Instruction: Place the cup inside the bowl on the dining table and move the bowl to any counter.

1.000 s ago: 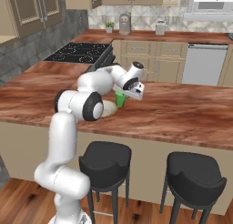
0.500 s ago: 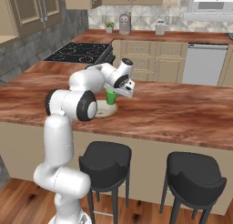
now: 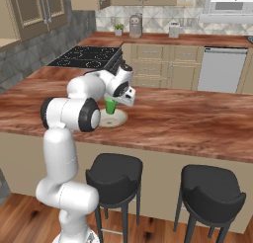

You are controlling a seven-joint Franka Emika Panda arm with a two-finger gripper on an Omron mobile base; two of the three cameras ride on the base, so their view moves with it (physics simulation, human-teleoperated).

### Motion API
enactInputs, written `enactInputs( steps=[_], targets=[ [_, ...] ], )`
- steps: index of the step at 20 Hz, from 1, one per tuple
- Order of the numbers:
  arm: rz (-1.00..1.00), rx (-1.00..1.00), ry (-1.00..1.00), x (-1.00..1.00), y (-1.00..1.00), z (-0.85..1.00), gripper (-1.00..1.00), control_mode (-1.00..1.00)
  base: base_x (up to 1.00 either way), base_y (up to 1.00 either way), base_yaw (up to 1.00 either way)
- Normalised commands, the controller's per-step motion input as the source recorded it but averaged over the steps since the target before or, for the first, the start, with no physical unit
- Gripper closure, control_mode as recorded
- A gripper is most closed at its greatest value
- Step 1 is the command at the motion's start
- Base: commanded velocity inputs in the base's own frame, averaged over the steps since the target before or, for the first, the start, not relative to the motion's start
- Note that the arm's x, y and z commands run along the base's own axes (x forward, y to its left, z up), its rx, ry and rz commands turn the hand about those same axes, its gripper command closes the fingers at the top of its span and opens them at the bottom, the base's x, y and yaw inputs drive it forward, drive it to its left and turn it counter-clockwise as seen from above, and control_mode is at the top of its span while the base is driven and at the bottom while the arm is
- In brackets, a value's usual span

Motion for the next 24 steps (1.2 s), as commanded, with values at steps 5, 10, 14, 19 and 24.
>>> enactInputs(
  steps=[5,10,14,19,24],
  targets=[
    [0.0,0.0,0.0,0.0,0.12,-0.04,1.0,-1.0,0.0,0.0,0.0],
    [0.0,0.0,0.0,0.0,0.0,-0.15,1.0,-1.0,0.0,0.0,0.0],
    [0.0,-0.01,0.0,0.0,0.0,-0.23,1.0,-1.0,0.0,0.0,0.0],
    [0.0,0.0,0.0,0.0,0.04,-0.19,1.0,-1.0,0.0,0.0,0.0],
    [0.0,0.0,0.0,0.0,0.13,-0.14,1.0,-1.0,0.0,0.0,0.0]
  ],
)
